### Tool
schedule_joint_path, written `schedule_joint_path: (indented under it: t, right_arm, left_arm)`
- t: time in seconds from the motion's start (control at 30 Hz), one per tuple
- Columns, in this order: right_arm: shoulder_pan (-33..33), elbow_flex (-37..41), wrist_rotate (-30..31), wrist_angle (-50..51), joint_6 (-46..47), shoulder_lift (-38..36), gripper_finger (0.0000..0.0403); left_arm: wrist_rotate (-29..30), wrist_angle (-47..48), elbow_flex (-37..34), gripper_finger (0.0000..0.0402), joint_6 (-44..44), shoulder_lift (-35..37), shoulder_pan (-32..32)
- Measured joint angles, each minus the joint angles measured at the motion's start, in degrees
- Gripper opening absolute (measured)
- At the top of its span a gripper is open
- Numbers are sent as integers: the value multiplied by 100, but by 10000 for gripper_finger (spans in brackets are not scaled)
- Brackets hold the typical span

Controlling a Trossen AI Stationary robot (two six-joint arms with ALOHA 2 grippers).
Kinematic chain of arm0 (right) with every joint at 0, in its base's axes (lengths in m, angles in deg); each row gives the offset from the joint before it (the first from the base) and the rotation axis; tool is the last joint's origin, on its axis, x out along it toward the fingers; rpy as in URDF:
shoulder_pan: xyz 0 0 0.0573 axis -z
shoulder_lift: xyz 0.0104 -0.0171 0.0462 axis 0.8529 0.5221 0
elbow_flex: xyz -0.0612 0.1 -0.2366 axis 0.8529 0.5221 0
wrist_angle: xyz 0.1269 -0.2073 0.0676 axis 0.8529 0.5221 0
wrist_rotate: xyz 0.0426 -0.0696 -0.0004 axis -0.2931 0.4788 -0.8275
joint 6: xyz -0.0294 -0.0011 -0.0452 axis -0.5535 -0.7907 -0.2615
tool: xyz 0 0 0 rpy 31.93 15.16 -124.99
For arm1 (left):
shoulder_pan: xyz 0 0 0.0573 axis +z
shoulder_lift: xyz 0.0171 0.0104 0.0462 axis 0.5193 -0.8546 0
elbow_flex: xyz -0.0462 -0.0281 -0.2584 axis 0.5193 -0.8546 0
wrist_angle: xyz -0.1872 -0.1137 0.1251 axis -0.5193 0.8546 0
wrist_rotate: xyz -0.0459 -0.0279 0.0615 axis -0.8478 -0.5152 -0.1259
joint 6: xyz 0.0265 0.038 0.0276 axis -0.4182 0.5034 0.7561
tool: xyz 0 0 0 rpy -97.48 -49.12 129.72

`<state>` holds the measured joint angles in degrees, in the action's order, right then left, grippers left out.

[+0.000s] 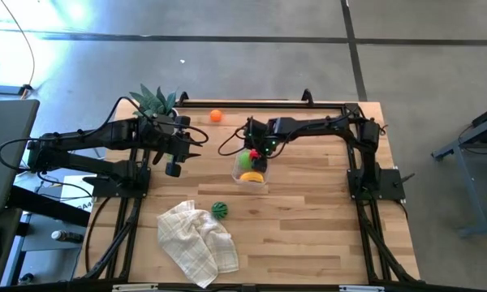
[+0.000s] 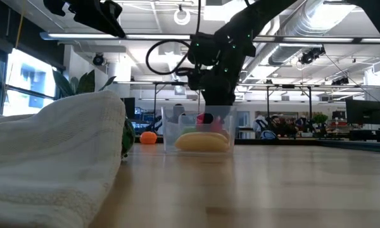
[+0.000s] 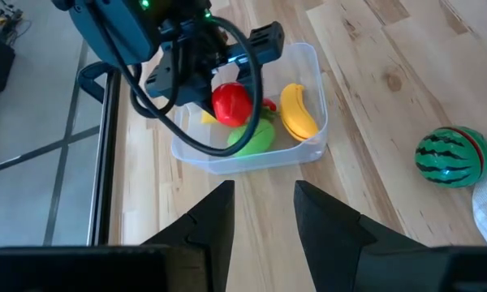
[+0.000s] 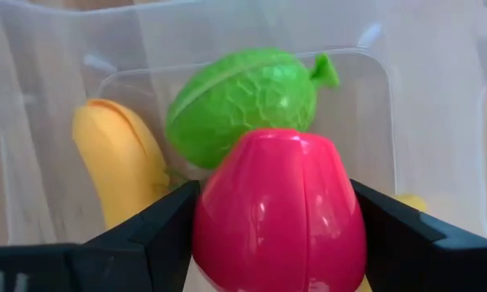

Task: Pick and placing Produce into tupperware
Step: Put the red apple into the transparent bin

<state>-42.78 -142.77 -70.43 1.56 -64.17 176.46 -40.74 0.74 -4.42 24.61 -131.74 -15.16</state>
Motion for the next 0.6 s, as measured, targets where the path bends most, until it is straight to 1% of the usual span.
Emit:
schedule_joint_path:
  t: [0.2, 0.43, 0.6]
  right_arm:
    - [3, 59, 20, -13, -52, 2, 261]
    - [37, 308, 61, -295, -28, 2, 261]
    - [37, 420, 129, -290, -74, 2, 261]
  left_arm:
    - [1, 2, 0, 117, -2, -1, 0]
    - [2, 2, 0, 117, 0, -2, 0]
    - [2, 1, 0, 117, -1, -1, 0]
